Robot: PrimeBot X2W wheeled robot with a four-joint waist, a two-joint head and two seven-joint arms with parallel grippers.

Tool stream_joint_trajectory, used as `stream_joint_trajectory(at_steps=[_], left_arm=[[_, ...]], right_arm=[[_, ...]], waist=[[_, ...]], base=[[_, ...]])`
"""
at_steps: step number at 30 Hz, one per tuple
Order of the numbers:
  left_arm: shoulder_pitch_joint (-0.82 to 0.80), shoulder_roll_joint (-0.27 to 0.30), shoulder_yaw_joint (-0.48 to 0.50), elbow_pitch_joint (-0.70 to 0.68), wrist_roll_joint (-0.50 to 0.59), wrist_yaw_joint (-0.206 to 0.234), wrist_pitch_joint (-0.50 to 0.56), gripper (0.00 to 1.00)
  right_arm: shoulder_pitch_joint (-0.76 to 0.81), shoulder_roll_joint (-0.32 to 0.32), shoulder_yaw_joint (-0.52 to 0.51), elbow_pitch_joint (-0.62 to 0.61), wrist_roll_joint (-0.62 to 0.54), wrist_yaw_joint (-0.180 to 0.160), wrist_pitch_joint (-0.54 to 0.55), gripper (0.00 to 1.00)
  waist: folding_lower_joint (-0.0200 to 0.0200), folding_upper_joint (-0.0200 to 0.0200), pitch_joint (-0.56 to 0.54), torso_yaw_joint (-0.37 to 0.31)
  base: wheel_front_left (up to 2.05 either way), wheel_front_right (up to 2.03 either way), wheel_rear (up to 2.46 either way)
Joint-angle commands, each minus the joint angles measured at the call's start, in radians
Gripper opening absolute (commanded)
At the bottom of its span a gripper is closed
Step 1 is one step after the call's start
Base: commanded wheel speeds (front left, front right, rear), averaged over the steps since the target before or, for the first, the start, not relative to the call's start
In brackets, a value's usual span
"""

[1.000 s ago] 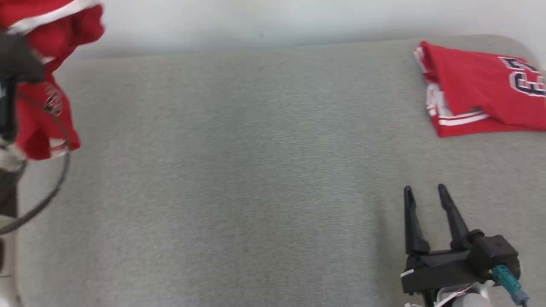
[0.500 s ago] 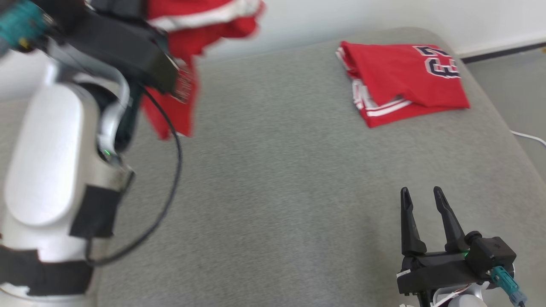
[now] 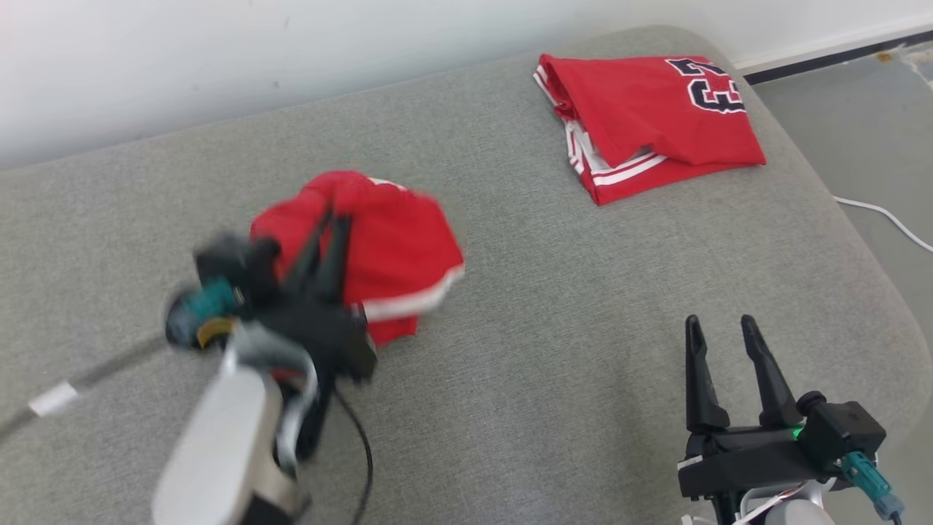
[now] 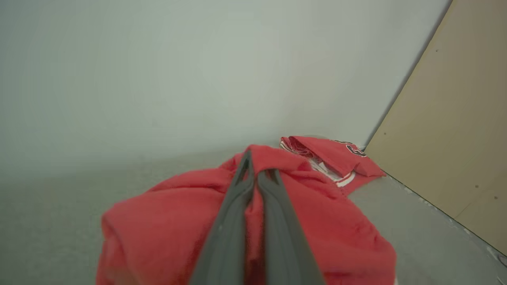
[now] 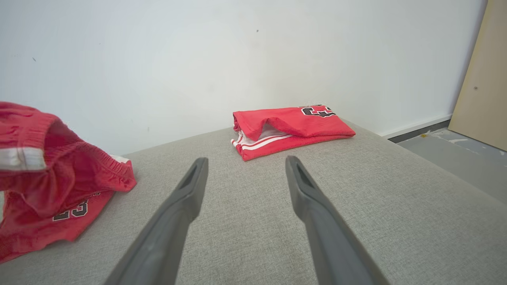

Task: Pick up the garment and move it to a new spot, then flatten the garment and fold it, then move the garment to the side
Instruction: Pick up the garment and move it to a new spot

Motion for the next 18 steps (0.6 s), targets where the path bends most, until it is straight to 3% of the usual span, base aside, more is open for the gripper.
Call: stream_joint_trajectory(at_steps=[1, 5, 6, 7, 13, 18], left_arm=[[0.051, -0.008, -0.008, 0.025, -0.008, -0.001, -0.025, 0.00], [0.135, -0.026, -0.056, 0.092, -0.007, -0.015, -0.063, 0.00], [0.148, -0.029, -0.072, 0.104, -0.004, -0.020, -0.077, 0.30], [0.155, -0.031, -0.085, 0.118, 0.000, -0.026, -0.087, 1.00], [0.133, -0.041, -0.108, 0.123, 0.001, -0.039, -0.187, 1.00], [0.130, -0.010, -0.077, 0.074, 0.022, -0.025, -0.237, 1.00]], right_arm=[[-0.008, 0.004, -0.002, -0.002, -0.001, -0.003, -0.004, 1.00], [-0.006, 0.004, -0.008, 0.004, -0.015, -0.003, -0.004, 1.00], [-0.005, 0.004, -0.008, 0.004, -0.015, -0.003, -0.004, 1.00], [-0.005, 0.004, -0.006, 0.004, -0.017, -0.003, -0.004, 1.00], [-0.006, 0.004, -0.011, -0.001, -0.030, -0.003, -0.004, 1.00], [0.010, 0.004, -0.017, -0.005, -0.040, -0.003, -0.004, 1.00]], waist=[[0.0000, 0.0000, 0.002, 0.007], [0.0000, 0.0000, -0.004, 0.026], [0.0000, 0.0000, -0.006, 0.033], [0.0000, 0.0000, -0.008, 0.040], [0.0000, 0.0000, -0.032, 0.091], [0.0000, 0.0000, -0.063, 0.137]], base=[[0.00, 0.00, 0.00], [0.00, 0.00, 0.00], [0.00, 0.00, 0.00], [0.00, 0.00, 0.00], [0.00, 0.00, 0.00], [0.00, 0.00, 0.00]])
